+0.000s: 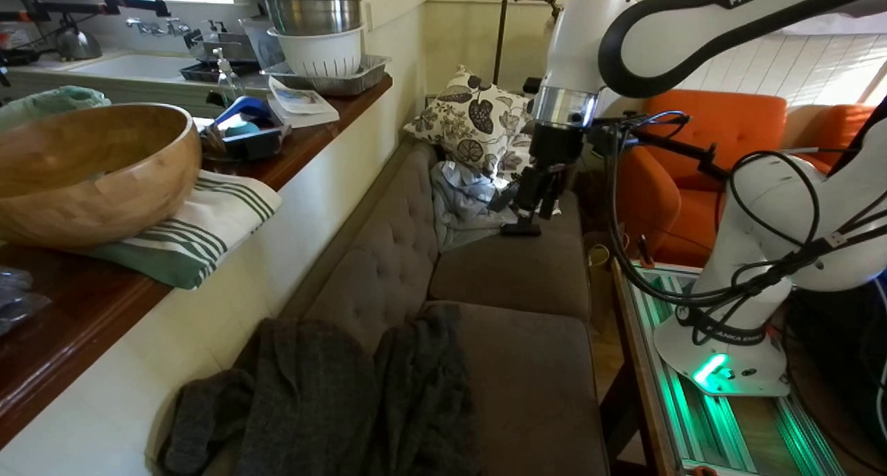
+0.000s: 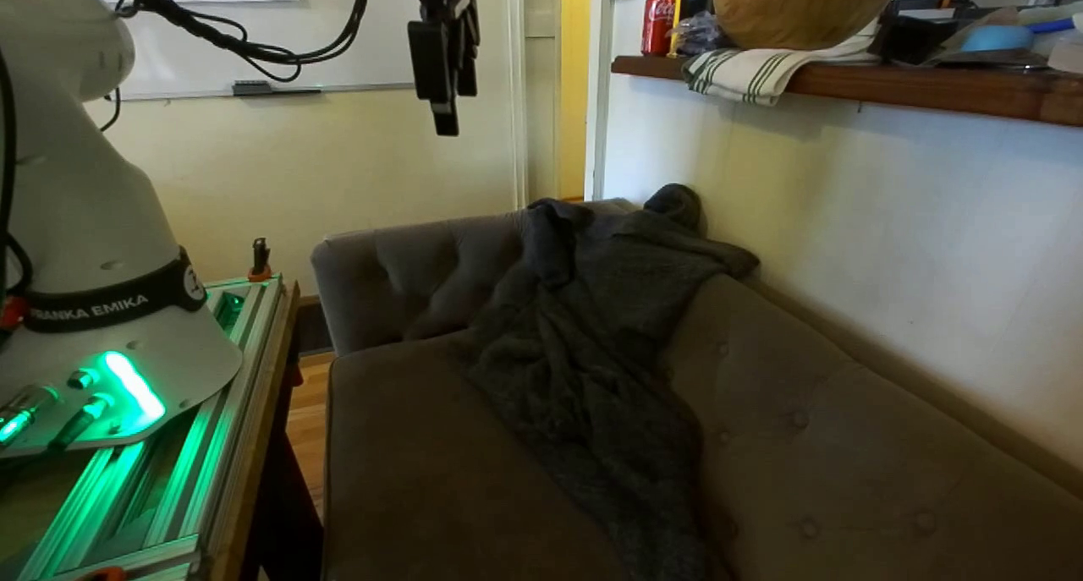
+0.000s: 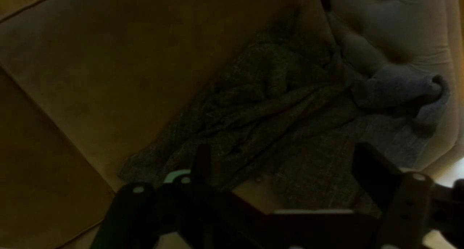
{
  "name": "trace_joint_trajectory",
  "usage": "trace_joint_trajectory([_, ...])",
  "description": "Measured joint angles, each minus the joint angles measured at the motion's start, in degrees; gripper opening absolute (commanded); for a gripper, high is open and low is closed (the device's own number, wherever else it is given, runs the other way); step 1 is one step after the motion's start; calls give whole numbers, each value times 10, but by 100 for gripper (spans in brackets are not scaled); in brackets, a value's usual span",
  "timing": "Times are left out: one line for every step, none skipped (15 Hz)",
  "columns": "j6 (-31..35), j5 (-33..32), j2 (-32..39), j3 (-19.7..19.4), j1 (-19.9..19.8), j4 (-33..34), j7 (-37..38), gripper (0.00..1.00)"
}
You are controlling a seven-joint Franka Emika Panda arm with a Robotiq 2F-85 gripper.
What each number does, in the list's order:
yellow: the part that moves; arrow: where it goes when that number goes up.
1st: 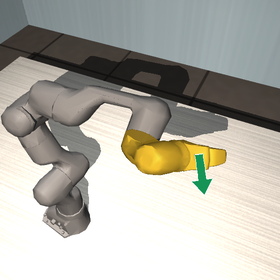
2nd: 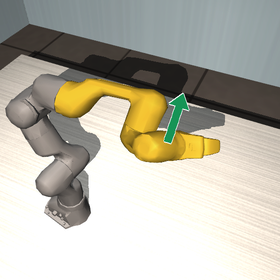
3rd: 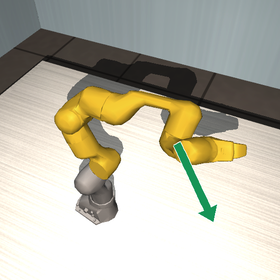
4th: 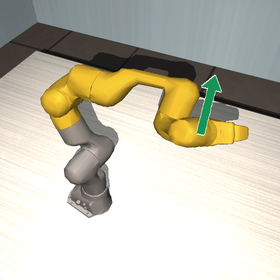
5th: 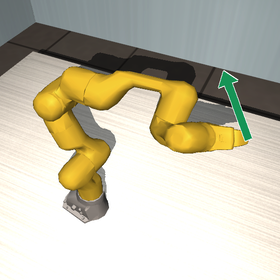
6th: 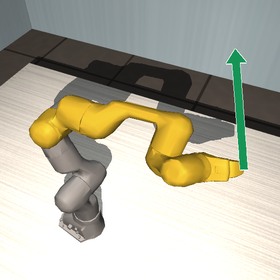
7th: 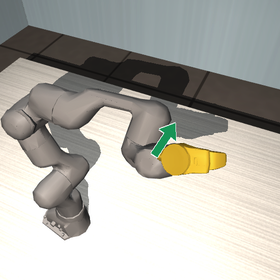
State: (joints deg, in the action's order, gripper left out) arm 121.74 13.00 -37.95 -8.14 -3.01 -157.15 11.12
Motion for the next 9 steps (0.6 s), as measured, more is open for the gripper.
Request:
trace_joint_trajectory([21, 6, 27, 17, 0, 7, 30, 100])
trace_joint_trajectory([35, 12, 53, 35, 1, 19, 55, 100])
trace_joint_trajectory([42, 21, 76, 49, 4, 33, 66, 100])
trace_joint_trajectory([42, 27, 93, 56, 7, 47, 70, 100])
trace_joint_trajectory([42, 28, 104, 59, 9, 58, 73, 100])
trace_joint_trajectory([42, 28, 111, 59, 10, 63, 73, 100])
trace_joint_trajectory([42, 28, 113, 59, 10, 66, 73, 100])
trace_joint_trajectory([42, 28, 113, 58, 9, 66, 73, 100])
trace_joint_trajectory([42, 28, 113, 59, 9, 66, 73, 100])
